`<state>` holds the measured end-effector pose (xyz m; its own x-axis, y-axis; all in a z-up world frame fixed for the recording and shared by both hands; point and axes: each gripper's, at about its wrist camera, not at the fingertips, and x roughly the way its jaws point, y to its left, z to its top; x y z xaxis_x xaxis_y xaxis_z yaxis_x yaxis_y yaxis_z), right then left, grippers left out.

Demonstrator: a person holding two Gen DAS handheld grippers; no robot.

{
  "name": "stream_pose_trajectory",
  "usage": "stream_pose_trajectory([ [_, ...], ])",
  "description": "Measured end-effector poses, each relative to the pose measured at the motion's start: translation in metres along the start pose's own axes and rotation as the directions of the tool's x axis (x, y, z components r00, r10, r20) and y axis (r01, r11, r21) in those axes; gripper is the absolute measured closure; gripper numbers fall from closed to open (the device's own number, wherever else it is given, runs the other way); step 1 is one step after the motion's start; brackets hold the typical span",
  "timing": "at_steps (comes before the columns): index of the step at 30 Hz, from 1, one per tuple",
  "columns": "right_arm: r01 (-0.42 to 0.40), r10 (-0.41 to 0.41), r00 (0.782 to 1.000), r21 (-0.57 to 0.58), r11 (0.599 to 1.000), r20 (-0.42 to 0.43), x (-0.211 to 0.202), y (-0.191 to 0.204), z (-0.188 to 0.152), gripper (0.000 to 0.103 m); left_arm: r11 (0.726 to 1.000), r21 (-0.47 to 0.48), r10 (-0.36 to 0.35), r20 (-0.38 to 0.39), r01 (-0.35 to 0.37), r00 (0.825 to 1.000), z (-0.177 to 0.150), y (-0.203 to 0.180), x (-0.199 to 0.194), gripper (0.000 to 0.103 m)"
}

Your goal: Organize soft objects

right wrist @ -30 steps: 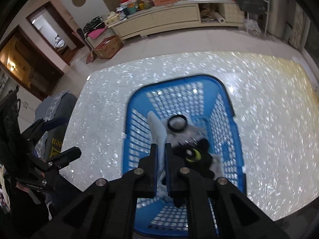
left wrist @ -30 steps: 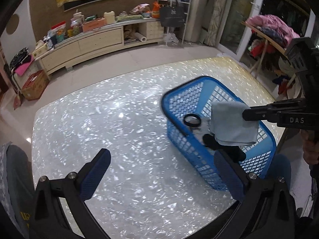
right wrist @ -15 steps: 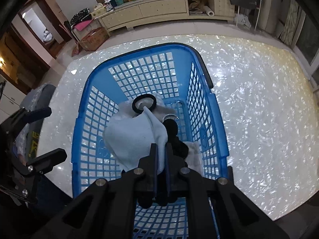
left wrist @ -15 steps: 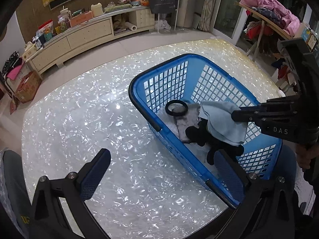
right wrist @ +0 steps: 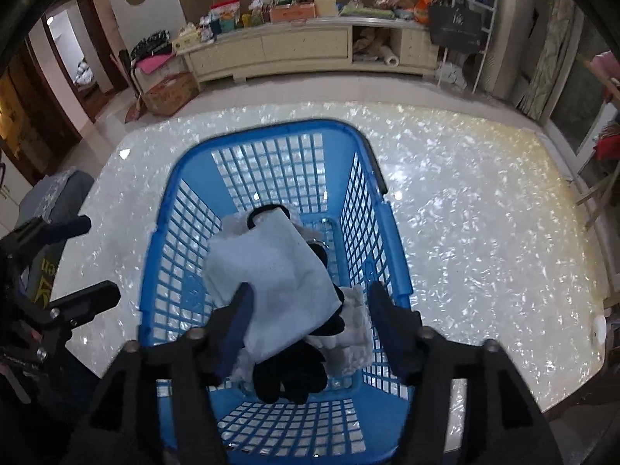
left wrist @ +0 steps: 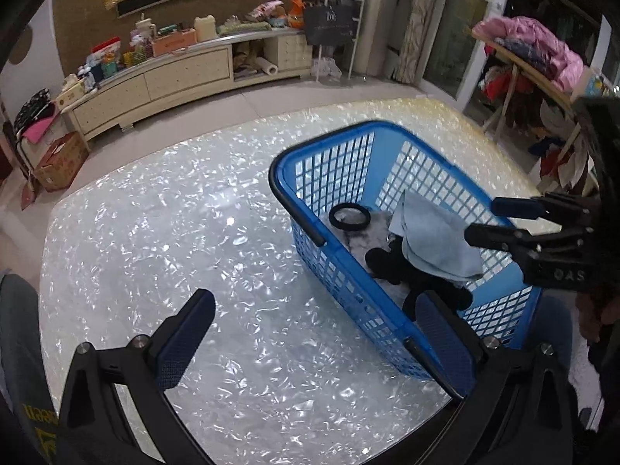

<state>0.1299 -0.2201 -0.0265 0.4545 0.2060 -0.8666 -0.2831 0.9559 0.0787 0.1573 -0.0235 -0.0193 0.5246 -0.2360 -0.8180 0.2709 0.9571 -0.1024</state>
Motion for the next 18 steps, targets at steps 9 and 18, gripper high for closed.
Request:
stream_pose_trajectory([
  [9,0.101,-0.103,0.972,0.019,0.995,0.212,-0.056,0.024,-0.021,0.0,0.999,-0.037,0.027,0.191,-0.021,0.981,-0.017,-0.011,-0.051,0.0],
  [18,0.195,-0.211,0.9,0.082,0.977,0.381,-0.102,0.041,-0.06,0.0,0.998,-0.042,0.055,0.38,-0.042,0.923,-0.045,-0.031,-0.113,0.0],
])
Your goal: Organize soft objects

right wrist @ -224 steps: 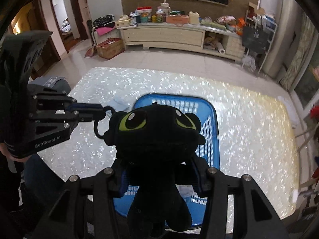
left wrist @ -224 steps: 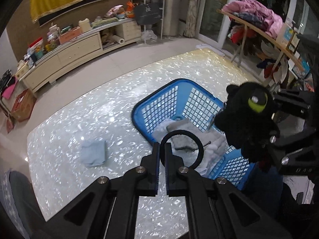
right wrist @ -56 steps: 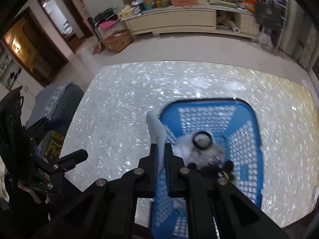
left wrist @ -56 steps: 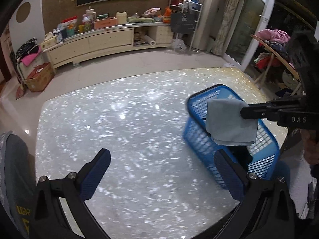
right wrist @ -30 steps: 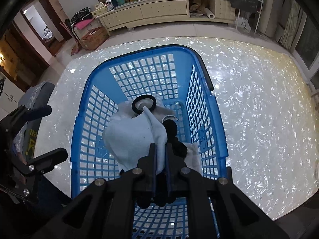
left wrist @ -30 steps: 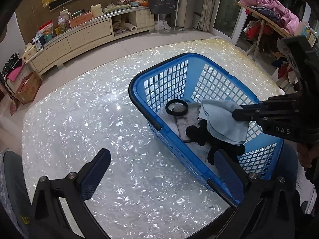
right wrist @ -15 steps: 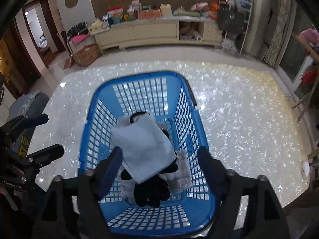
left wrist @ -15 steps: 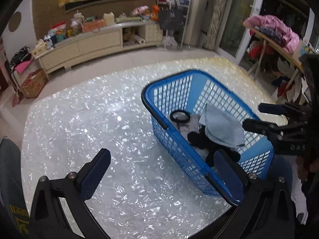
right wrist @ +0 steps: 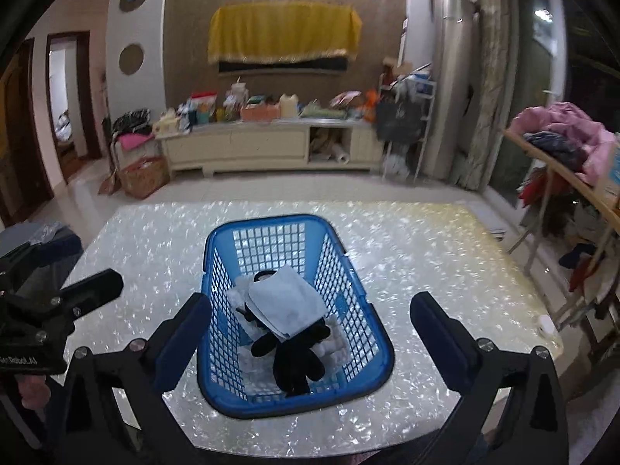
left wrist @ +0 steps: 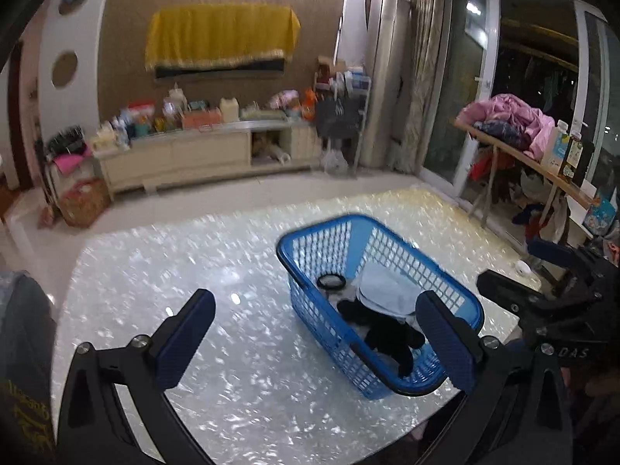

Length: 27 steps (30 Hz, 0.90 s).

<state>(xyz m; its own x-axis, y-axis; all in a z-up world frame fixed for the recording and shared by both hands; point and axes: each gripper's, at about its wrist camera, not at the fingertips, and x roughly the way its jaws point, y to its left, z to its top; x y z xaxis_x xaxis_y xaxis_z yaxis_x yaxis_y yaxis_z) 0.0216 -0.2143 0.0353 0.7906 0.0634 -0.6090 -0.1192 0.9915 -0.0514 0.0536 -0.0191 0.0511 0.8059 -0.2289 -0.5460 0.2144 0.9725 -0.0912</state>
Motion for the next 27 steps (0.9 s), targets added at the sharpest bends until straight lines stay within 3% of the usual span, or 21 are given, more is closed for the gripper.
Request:
stream_pose_trajectory([
  [5,0.037,-0.038,0.997,0.016,0.999,0.066,-0.028,0.005,-0.013,0.0,1.0,-0.015,-0.017,0.082,0.018,0.997,-0.007,-0.008,-0.034,0.0],
  [14,0.071,-0.072,0.992,0.015,0.997,0.102,-0.055,0.008,-0.032,0.0,1.0,-0.019,0.002,0.102,0.0,0.995,-0.021,-0.023,-0.062,0.0],
  [27,0.04,-0.043,0.989,0.019,0.999,0.141,-0.068,0.008,-0.037,0.0,1.0,0.001,0.023,0.122,-0.024,0.992,-0.032,-0.038,-0.087,0.0],
])
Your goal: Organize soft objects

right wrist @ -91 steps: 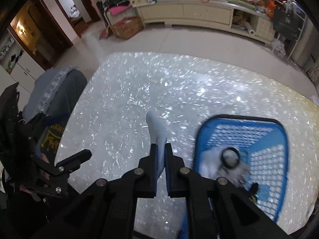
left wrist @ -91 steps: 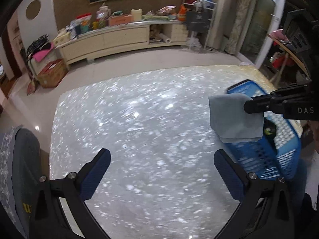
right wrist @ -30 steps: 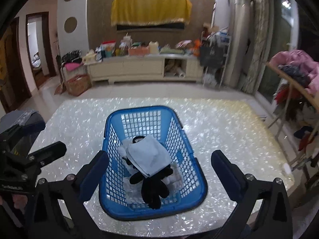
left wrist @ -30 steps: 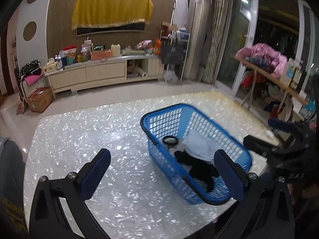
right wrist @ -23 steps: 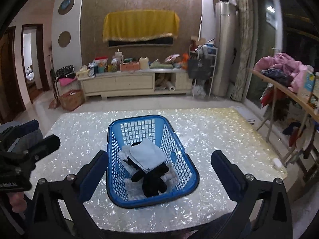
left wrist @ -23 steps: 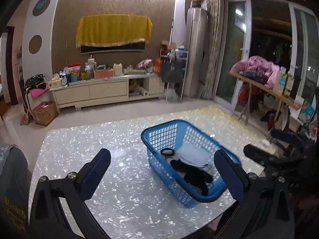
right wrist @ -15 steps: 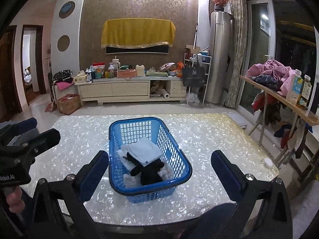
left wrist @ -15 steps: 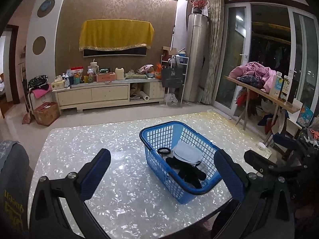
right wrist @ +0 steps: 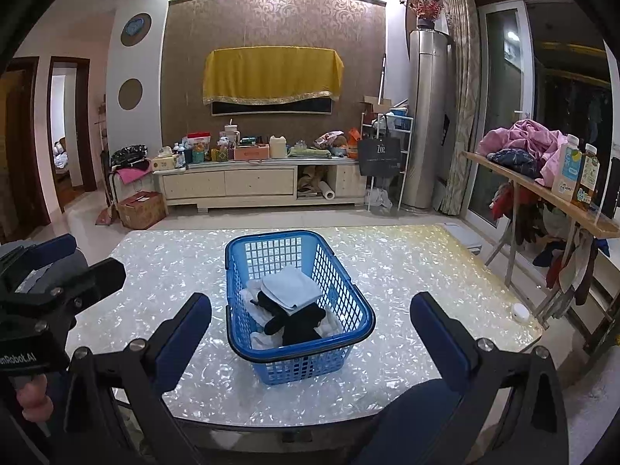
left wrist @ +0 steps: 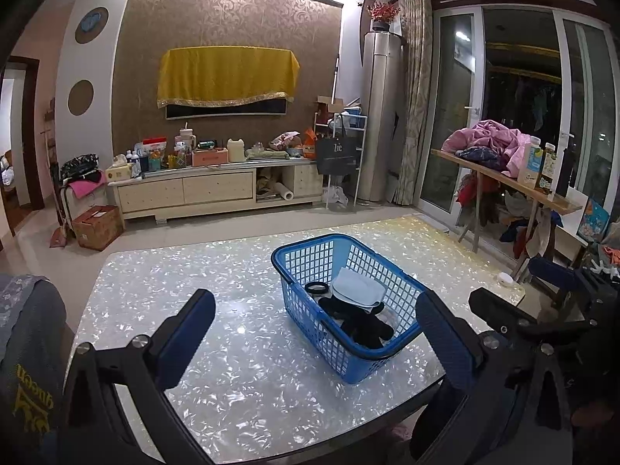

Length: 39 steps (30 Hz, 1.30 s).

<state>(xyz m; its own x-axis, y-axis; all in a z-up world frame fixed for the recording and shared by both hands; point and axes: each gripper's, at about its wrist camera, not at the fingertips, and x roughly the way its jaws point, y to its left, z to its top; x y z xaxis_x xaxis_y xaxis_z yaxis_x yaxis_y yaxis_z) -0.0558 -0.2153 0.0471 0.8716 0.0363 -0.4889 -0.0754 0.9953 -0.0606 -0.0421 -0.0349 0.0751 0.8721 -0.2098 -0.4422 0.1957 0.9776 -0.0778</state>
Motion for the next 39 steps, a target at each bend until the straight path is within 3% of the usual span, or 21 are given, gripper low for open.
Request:
stream_pose_trajectory([
  [39,-0.005,0.005,1.0,0.0,1.0,0.012,-0.018,0.004,-0.005,0.0,1.0,0.021,0.003,-0.004,-0.003,1.0,-0.005,-0.006,-0.02,0.0],
])
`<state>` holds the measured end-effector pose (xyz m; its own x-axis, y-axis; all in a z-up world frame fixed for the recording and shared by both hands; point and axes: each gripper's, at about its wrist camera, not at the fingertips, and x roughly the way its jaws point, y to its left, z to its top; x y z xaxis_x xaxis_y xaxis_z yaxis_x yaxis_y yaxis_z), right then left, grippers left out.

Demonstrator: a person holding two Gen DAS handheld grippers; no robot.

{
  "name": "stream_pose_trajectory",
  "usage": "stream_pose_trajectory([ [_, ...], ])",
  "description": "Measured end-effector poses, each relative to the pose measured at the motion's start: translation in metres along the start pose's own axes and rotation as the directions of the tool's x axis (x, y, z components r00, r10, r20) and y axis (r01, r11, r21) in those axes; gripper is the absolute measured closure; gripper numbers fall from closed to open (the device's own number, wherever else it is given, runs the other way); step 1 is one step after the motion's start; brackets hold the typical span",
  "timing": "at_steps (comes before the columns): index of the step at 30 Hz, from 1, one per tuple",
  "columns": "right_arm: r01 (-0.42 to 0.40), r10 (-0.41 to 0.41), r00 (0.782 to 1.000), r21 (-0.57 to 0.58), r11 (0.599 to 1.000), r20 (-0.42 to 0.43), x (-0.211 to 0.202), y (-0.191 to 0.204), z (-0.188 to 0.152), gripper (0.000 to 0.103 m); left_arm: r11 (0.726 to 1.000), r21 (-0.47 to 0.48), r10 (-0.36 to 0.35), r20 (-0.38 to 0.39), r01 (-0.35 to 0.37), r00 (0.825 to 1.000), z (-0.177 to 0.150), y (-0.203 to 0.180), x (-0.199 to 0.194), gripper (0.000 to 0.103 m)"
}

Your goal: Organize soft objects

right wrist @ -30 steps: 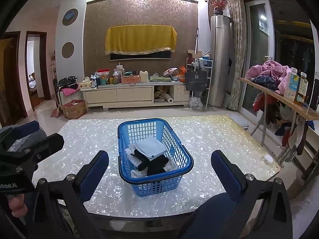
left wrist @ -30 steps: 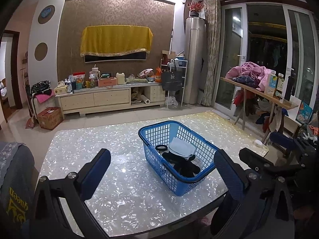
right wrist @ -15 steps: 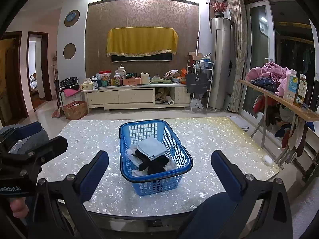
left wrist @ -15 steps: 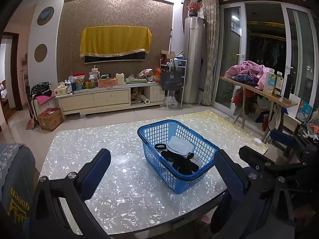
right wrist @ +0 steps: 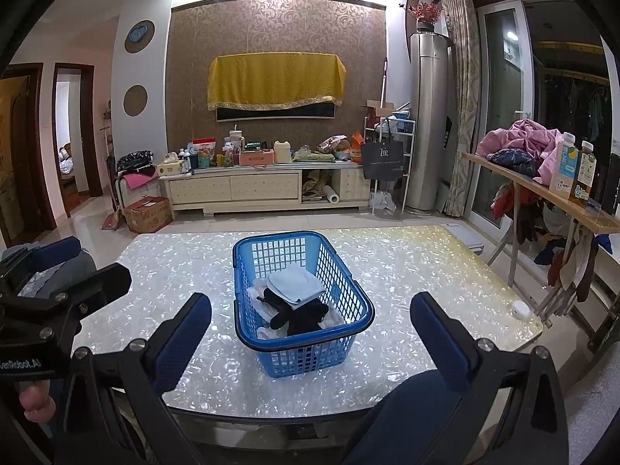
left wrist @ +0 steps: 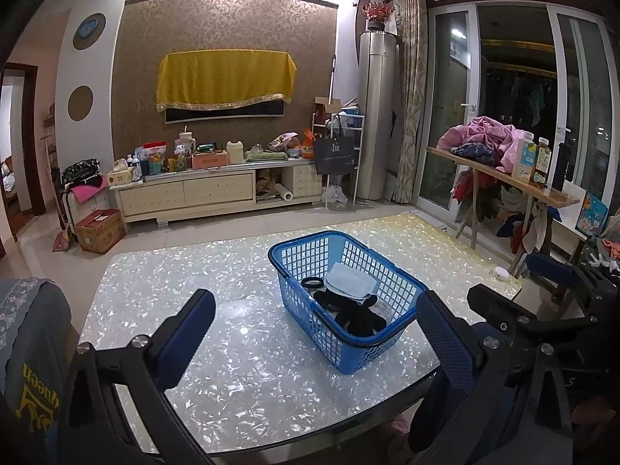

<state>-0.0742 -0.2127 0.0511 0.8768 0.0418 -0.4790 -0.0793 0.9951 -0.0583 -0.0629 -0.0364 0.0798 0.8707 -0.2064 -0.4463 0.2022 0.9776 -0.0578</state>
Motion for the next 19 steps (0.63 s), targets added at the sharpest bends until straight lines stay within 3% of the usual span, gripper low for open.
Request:
stream_pose_trajectory([
  [19,0.014,-0.014,1.0,0.001,1.0,0.006,-0.0067,0.0058,-0.0002,0.0,1.0,-0.02,0.0,0.006,0.0,1.0,-0.0052,-0.0005,-0.0068,0.0],
])
